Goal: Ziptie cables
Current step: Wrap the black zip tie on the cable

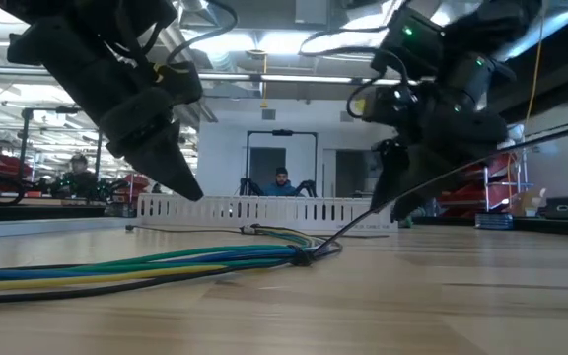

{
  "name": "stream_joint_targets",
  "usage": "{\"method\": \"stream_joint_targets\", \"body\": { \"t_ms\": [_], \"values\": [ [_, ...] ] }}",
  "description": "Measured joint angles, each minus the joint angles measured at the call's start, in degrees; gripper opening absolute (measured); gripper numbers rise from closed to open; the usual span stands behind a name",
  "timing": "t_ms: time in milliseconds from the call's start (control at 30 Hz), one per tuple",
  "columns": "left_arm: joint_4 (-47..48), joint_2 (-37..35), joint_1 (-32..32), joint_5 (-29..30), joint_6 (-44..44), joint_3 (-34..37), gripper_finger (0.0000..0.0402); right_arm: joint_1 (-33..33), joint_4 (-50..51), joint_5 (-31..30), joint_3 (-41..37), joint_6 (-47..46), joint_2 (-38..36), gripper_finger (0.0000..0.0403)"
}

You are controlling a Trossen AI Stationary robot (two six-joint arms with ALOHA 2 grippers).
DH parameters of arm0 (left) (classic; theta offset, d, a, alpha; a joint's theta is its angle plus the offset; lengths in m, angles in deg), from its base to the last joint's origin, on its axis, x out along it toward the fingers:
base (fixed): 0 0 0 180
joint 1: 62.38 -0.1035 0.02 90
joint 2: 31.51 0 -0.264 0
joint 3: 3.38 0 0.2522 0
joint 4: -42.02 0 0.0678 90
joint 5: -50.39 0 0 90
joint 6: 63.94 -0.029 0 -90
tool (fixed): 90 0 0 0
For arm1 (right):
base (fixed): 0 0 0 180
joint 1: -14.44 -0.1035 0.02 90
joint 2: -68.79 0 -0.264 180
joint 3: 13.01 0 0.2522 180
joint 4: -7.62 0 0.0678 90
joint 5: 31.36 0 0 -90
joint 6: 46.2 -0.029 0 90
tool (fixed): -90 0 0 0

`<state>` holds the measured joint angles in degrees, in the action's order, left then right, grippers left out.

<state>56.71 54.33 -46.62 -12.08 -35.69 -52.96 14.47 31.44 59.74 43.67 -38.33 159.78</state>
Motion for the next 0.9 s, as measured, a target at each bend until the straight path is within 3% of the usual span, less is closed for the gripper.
{"method": "stream_joint_targets", "body": {
  "t_ms": [467,900],
  "values": [
    [0.2,0.0,-2.0,-0.4,-0.9,0.0,0.0182,-1.1,-22.4,-1.1,-5.2,-4.9,0.2,0.0277],
    [-1.1,0.1,-1.7,-1.4,-4.4,1.5,0.0182,-1.2,-22.6,-2.3,-5.2,-10.7,0.2,0.0277]
  ]
}}
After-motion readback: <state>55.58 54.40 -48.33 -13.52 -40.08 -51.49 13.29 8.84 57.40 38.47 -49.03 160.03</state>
